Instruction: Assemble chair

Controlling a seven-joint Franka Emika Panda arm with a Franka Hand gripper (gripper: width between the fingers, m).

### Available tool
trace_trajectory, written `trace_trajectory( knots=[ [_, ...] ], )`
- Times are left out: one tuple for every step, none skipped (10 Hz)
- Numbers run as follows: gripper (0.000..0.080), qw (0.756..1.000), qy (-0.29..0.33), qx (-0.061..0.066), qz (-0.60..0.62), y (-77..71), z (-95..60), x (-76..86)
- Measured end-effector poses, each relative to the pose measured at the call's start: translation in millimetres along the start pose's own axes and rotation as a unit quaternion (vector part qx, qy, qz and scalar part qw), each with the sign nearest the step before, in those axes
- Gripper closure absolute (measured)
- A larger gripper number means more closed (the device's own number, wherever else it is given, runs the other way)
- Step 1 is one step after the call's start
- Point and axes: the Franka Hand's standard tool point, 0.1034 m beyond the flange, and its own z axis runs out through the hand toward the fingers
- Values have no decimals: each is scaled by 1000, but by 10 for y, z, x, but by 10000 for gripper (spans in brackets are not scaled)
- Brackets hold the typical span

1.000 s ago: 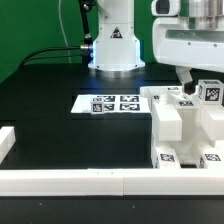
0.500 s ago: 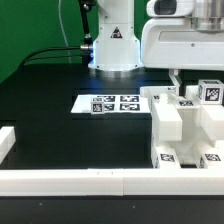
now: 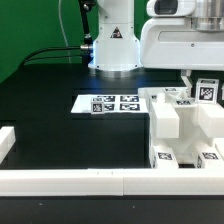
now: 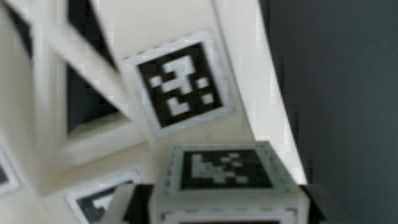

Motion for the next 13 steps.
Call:
trace_trajectory(
  knots=[
    [537, 1000, 0, 0, 29, 0, 1, 0],
    [537, 997, 0, 0, 79, -10, 4, -2],
    [537, 990, 0, 0, 140, -28, 4, 2],
    [537, 982, -1, 6, 191, -18, -11, 31],
    [537, 970, -1, 8, 245, -2, -8, 39],
    [537, 946, -4, 8, 324, -10, -6, 26],
    [535, 922, -6, 6, 386, -24, -4, 6],
    [535, 899, -9, 9, 439, -30, -1, 10],
    [535, 858, -16, 19, 513, -57, 4, 10],
    [535, 820, -20, 24, 572, -84, 7, -2],
    [535, 794, -19, 25, 608, -86, 9, -2],
    [535, 774, -19, 24, 633, -85, 8, -4],
    [528, 772, -19, 24, 635, -82, 9, -3]
  ],
)
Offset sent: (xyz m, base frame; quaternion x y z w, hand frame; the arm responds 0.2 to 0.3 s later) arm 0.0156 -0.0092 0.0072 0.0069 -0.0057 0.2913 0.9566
